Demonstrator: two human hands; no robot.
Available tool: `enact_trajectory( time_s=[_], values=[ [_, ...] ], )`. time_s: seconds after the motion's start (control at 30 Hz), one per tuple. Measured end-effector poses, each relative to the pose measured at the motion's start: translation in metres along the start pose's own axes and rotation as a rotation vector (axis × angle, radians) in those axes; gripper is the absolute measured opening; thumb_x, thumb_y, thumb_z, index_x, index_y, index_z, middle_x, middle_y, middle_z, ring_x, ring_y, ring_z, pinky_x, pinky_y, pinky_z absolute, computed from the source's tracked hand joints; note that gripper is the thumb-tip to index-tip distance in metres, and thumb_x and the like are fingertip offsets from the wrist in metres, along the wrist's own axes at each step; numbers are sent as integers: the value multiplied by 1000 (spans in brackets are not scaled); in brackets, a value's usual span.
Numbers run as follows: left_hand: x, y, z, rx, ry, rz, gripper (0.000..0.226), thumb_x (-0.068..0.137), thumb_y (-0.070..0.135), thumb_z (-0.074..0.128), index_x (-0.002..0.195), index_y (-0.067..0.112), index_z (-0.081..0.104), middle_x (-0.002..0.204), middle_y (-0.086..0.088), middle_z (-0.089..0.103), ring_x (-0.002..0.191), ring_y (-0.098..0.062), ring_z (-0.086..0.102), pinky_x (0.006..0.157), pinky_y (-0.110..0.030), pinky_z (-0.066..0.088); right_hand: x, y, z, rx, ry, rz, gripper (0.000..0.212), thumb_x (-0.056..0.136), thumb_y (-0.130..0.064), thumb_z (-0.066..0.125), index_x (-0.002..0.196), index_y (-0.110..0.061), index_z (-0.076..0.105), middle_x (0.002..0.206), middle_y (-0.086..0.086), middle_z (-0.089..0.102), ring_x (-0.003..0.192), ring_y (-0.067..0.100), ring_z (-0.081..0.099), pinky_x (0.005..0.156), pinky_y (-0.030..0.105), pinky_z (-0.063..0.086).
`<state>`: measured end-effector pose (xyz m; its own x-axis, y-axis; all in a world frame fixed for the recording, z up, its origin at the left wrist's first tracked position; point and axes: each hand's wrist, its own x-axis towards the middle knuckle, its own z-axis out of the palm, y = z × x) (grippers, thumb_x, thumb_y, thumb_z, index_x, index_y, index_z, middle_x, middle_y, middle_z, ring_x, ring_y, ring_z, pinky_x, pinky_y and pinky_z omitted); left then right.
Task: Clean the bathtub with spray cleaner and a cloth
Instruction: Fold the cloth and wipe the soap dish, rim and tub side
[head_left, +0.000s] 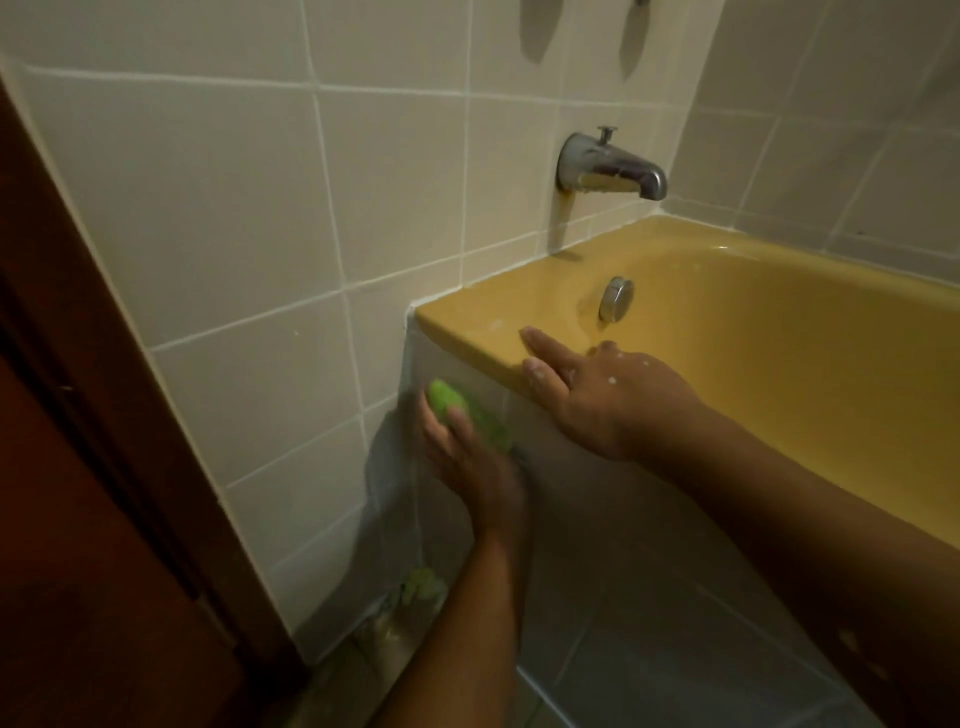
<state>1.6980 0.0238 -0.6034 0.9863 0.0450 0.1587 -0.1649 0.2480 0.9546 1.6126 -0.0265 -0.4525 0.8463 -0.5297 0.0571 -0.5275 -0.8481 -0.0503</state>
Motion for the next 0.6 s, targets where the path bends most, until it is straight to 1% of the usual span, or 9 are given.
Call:
enact_trajectory(
  time_s=[0.1, 0.17, 0.23, 0.3, 0.37, 0.43, 0.5, 0.57, 0.6],
  values=[
    [-2, -70, -18, -26, -16, -342, 91, 80, 79, 23, 159, 36, 29, 164, -5, 35, 147, -30, 38, 122, -53, 29, -3, 1, -5, 11, -38, 3, 61, 100, -73, 8, 158, -58, 1, 143, 29, 48, 131, 44, 51, 108, 51, 42],
    [5, -99, -22, -87, 25, -418, 79, 74, 77, 32, 149, 51, 37, 157, -10, 45, 140, -38, 45, 118, -60, 34, -7, 2, -8, 16, -54, 0, 62, 99, -75, 10, 158, -59, 1, 144, 27, 48, 132, 43, 51, 109, 51, 42],
    [14, -83, -15, -73, 1, -427, 80, 77, 75, 28, 152, 48, 35, 158, -11, 44, 142, -38, 44, 118, -60, 34, -9, 2, -9, -2, -54, -1, 63, 98, -76, 10, 158, -59, 0, 144, 26, 49, 131, 42, 52, 108, 50, 43],
    [17, -23, -7, 3, -30, -347, 83, 85, 70, 22, 159, 33, 31, 161, -8, 39, 145, -32, 41, 120, -53, 33, -10, 0, -9, -13, -53, 8, 63, 98, -76, 11, 158, -59, 0, 144, 26, 49, 130, 43, 52, 107, 50, 44],
    [21, 32, 6, -34, 28, -221, 65, 98, 53, 32, 157, 26, 38, 158, -11, 43, 142, -32, 43, 120, -44, 30, -10, -2, -10, -6, -59, 17, 62, 99, -75, 12, 158, -59, 0, 144, 27, 48, 131, 43, 51, 107, 50, 43],
    [24, 67, 19, 23, 27, -79, 50, 109, 34, 35, 158, 28, 37, 162, -6, 39, 146, -24, 34, 116, -28, 20, -7, -4, -11, -3, -65, 25, 62, 99, -75, 12, 157, -60, -1, 145, 28, 47, 131, 43, 51, 105, 50, 43],
    [21, 77, 25, 25, -23, 41, 49, 110, 33, 33, 159, 31, 35, 165, 1, 34, 149, -14, 27, 107, -16, 12, -3, -6, -11, -4, -68, 28, 62, 99, -75, 11, 158, -59, -2, 146, 31, 45, 133, 44, 50, 106, 50, 43],
    [19, 66, 19, 29, -31, 159, 54, 106, 37, 31, 159, 28, 34, 165, 0, 34, 149, -11, 27, 113, -17, 11, 1, -8, -9, -18, -68, 15, 64, 98, -76, 11, 158, -59, -2, 146, 32, 44, 133, 45, 49, 106, 51, 43],
    [16, 54, 12, 16, -25, 172, 55, 105, 39, 30, 159, 28, 34, 165, -1, 34, 149, -12, 28, 119, -22, 14, 3, -8, -9, -28, -72, 8, 66, 96, -77, 11, 158, -58, -3, 147, 31, 44, 134, 44, 49, 106, 50, 43]
  ],
)
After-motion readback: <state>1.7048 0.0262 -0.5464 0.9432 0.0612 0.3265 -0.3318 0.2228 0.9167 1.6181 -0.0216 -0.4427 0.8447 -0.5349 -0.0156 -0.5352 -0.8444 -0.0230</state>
